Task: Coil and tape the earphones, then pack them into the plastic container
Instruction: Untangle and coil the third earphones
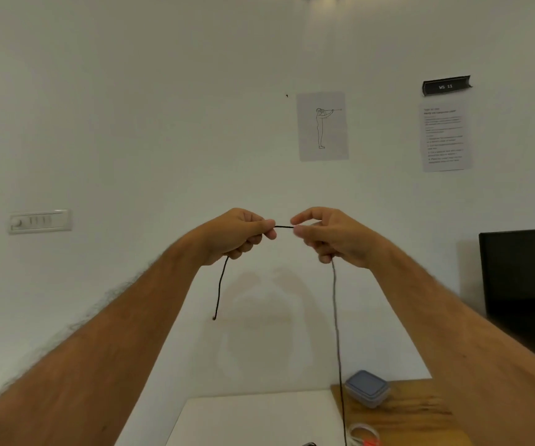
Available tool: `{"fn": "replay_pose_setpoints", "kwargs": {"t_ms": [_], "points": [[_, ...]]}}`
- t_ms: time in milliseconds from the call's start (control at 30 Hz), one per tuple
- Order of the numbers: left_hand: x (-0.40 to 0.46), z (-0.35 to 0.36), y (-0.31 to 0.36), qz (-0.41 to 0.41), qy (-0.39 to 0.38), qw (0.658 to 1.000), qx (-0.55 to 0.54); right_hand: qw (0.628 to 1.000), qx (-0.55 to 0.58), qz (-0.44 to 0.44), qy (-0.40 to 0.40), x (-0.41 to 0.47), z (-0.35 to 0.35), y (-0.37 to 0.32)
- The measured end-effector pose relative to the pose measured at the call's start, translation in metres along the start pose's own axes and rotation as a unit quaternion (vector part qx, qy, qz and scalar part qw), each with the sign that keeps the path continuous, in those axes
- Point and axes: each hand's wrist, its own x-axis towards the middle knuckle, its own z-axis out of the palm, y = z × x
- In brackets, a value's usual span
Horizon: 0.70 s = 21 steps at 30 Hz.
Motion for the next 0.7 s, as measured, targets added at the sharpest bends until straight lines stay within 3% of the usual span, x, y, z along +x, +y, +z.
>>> {"fn": "replay_pose_setpoints", "kwargs": {"t_ms": [133,333,433,500,567,700], "points": [[0.003,0.010,0.007,0.019,-0.010,1.000,0.011,0.997,-0.045,-0.062,-0.017,0.005,0.016,-0.017],[-0.003,-0.003,-0.011,-0.016,0.001,0.998,-0.067,0.975,-0.011,-0.100,0.199,0.012,-0.010,-0.008],[-0.006,0.001,-0.018,-0.023,-0.014,0.995,-0.099,0.965,0.018,-0.079,0.248,0.012,-0.018,0.000],[-0.006,0.009,-0.018,-0.020,-0.021,0.994,-0.103,0.977,0.040,-0.049,0.205,0.010,-0.014,0.001],[-0.005,0.018,-0.016,-0.013,-0.024,0.994,-0.104,0.993,0.065,-0.010,0.101,0.008,-0.007,0.001],[-0.004,0.030,-0.008,0.006,-0.014,0.996,-0.091,0.998,-0.031,-0.033,-0.048,0.004,0.004,-0.010]]}}
